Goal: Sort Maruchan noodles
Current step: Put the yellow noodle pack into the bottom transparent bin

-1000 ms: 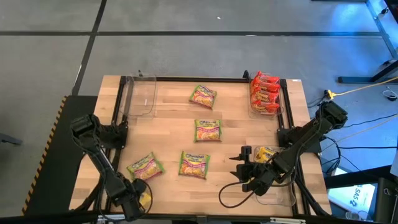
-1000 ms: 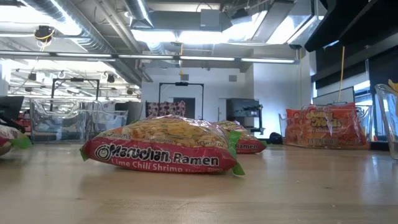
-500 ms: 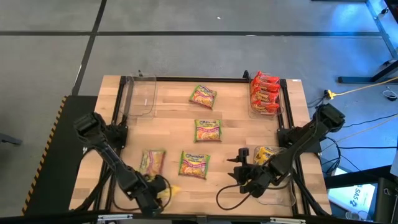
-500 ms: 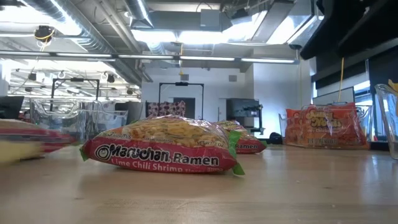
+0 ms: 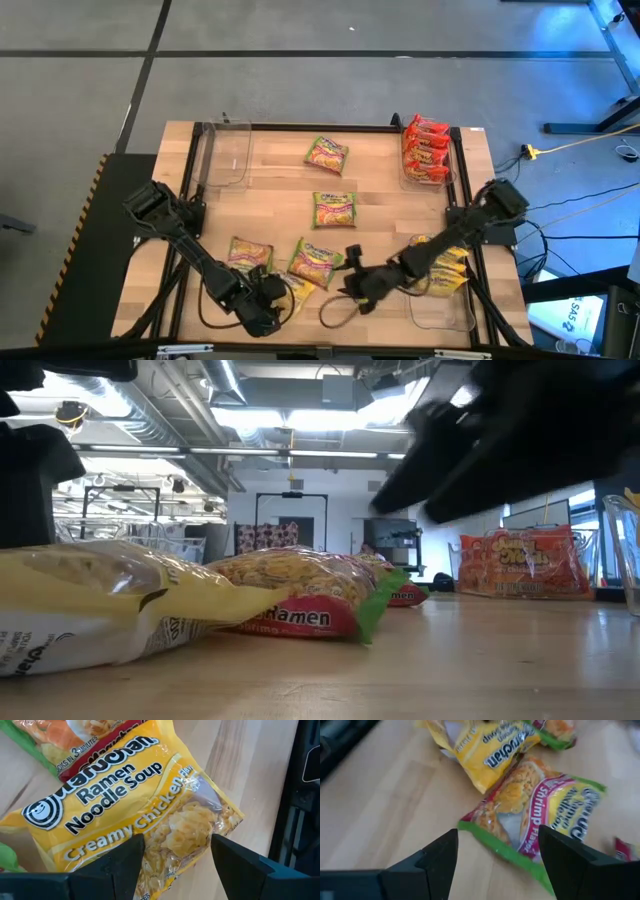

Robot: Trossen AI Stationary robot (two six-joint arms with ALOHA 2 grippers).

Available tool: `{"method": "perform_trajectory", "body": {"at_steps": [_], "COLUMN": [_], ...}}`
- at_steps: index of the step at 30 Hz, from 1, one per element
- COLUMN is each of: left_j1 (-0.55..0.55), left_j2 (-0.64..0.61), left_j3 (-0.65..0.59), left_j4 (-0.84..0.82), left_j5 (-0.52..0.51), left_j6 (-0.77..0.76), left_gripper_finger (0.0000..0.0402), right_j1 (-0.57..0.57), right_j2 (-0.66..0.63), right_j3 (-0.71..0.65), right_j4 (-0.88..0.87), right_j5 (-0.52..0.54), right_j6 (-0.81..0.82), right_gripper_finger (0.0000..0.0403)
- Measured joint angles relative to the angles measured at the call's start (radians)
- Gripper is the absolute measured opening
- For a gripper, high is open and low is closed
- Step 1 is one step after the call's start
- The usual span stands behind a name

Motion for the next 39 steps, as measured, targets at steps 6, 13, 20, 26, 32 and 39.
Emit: {"method": "perform_trajectory", "body": {"at_steps": [6,13,20,26,32,39], "left_j1": [-0.004,-0.002,-0.009,-0.042,-0.092,-0.13], "left_j2": [0.0,0.003,0.041,0.047,0.038,-0.004], "left_j3": [0.0,0.0,0.005,0.004,0.002,0.0], "left_j4": [0.0,0.004,0.02,0.06,0.04,0.01], "left_j5": [-0.021,-0.053,-0.081,-0.071,-0.086,-0.071], "left_j6": [0.027,0.065,0.07,0.12,0.144,0.019], "left_gripper_finger": [0.0229,0.0229,0.0229,0.0229,0.0229,0.0229], "right_j1": [-0.111,-0.197,-0.241,-0.213,-0.202,-0.198], "right_j2": [0.074,0.087,0.005,-0.092,-0.059,0.048], "right_j3": [0.0,0.0,0.001,0.002,0.001,0.002], "right_j4": [0.087,0.082,-0.047,-0.069,0.087,0.317], "right_j5": [-0.135,0.016,0.223,-0.108,-0.379,-0.435], "right_j6": [-0.047,-0.106,-0.105,0.144,0.321,0.502], "right_gripper_finger": [0.0246,0.0246,0.0246,0.0246,0.0246,0.0291]}}
